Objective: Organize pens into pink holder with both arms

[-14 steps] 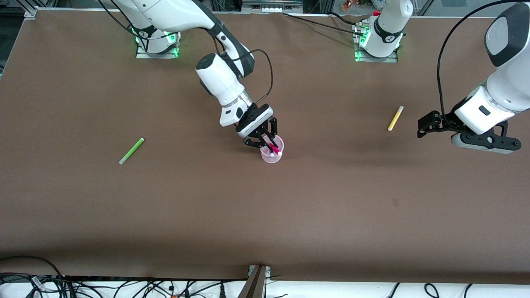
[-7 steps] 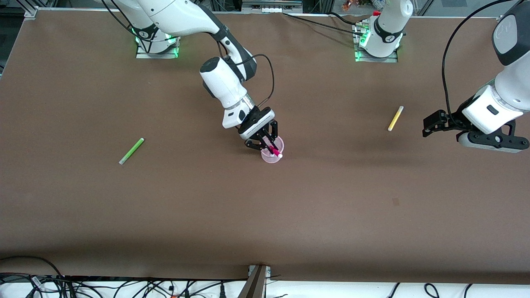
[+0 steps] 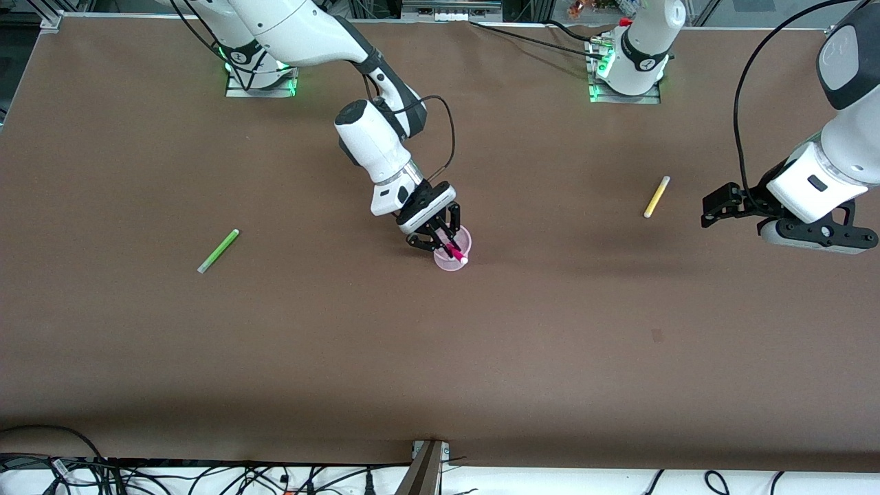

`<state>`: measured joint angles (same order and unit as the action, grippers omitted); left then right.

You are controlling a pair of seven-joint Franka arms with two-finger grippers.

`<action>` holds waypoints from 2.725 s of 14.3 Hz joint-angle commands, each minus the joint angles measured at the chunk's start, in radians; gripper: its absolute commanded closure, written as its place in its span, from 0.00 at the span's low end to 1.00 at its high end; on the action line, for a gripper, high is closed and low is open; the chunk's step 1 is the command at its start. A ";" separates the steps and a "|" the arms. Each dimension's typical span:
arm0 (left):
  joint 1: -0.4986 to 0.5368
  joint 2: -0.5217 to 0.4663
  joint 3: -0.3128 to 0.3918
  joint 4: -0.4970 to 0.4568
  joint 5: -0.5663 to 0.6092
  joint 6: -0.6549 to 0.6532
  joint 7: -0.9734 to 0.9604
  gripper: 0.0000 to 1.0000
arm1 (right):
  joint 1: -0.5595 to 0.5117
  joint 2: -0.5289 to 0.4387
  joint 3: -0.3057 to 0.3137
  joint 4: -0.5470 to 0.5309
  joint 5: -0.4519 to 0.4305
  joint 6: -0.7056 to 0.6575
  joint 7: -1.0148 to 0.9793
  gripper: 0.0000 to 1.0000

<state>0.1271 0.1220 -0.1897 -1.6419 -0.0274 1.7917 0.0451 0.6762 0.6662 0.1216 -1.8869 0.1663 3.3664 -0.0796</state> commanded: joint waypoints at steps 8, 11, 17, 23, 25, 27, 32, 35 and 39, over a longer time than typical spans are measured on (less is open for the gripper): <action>0.002 0.002 -0.004 0.017 -0.003 -0.017 0.007 0.00 | 0.026 0.009 -0.017 -0.006 0.024 0.039 -0.008 0.34; 0.005 -0.001 -0.001 0.019 -0.003 -0.017 0.010 0.00 | 0.026 -0.005 -0.017 -0.006 0.024 0.038 -0.008 0.00; 0.005 0.001 0.001 0.017 -0.003 -0.015 0.007 0.00 | 0.020 -0.106 -0.054 -0.003 0.025 -0.132 -0.006 0.00; 0.005 0.001 0.001 0.016 -0.003 -0.015 0.005 0.00 | 0.019 -0.278 -0.147 0.002 0.025 -0.503 0.003 0.00; 0.006 -0.001 0.003 0.016 -0.003 -0.015 0.005 0.00 | 0.019 -0.333 -0.175 0.002 0.025 -0.620 0.018 0.00; 0.006 -0.007 0.004 0.017 -0.003 -0.015 0.005 0.00 | 0.019 -0.397 -0.221 0.002 0.025 -0.756 0.023 0.00; 0.006 -0.027 0.004 0.020 -0.003 -0.017 0.005 0.00 | 0.019 -0.572 -0.350 -0.001 0.024 -1.082 0.024 0.00; 0.006 -0.041 0.002 0.045 -0.005 -0.021 0.005 0.00 | 0.007 -0.672 -0.440 0.000 0.018 -1.295 0.024 0.00; 0.006 -0.041 0.003 0.126 -0.005 -0.089 0.004 0.00 | -0.293 -0.717 -0.311 0.089 -0.013 -1.608 0.017 0.00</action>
<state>0.1287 0.0854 -0.1841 -1.5717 -0.0274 1.7480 0.0451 0.5443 -0.0335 -0.2929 -1.8487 0.1667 1.8852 -0.0638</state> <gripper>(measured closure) 0.000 0.000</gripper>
